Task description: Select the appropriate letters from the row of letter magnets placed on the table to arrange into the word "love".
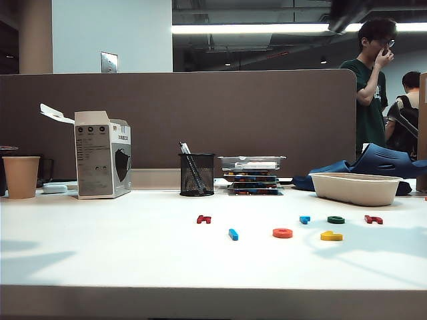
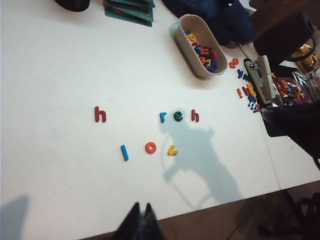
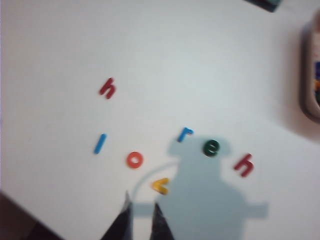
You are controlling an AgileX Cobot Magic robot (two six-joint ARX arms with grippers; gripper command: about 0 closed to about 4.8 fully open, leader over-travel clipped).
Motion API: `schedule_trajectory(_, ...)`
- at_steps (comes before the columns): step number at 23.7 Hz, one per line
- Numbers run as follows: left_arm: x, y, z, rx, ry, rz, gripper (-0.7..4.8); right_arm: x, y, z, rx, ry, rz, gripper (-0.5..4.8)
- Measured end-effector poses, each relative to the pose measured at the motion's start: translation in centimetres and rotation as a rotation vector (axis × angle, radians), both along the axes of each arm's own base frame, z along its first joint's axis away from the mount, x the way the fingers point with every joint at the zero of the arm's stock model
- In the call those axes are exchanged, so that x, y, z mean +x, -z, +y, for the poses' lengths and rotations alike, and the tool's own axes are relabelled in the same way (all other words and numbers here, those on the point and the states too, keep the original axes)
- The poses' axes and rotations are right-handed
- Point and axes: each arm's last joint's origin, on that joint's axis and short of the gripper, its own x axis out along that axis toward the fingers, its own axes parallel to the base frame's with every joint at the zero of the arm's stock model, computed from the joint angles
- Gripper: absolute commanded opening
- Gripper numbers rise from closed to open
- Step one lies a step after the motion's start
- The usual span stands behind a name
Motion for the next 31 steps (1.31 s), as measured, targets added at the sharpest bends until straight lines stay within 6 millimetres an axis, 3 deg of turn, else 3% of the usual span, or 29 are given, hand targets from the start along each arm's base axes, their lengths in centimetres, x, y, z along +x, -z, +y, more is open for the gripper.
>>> schedule_trajectory(1,0.0,0.0,0.0,0.000,0.000,0.000,-0.05,-0.2,0.2,-0.2,0.000,0.041,-0.005,0.49)
schedule_trajectory(3,0.0,0.0,0.0,0.000,0.001,0.000,-0.05,-0.1,1.0,-0.9,-0.026,0.282,0.003,0.49)
schedule_trajectory(6,0.0,0.0,0.0,0.000,0.000,0.000,-0.05,0.3,1.8,-0.8,-0.060,0.373,0.035,0.49)
schedule_trajectory(13,0.0,0.0,0.0,0.000,0.000,0.000,-0.05,2.9,6.2,1.4,-0.077,0.357,0.261,0.49)
schedule_trajectory(16,0.0,0.0,0.0,0.000,0.000,0.000,-0.05,4.1,9.6,2.1,-0.043,0.324,0.368,0.48)
schedule_trajectory(17,0.0,0.0,0.0,0.000,0.001,0.000,-0.05,4.3,10.6,2.3,-0.045,0.326,0.392,0.46)
schedule_trajectory(19,0.0,0.0,0.0,0.000,0.000,0.000,-0.05,4.4,13.2,2.3,-0.044,0.341,0.428,-0.08)
schedule_trajectory(24,0.0,0.0,0.0,0.000,0.000,0.000,-0.05,3.7,17.3,2.1,-0.009,0.360,0.434,-0.08)
schedule_trajectory(31,0.0,0.0,0.0,0.000,0.000,0.000,-0.05,4.4,19.3,2.4,-0.003,0.359,0.441,-0.08)
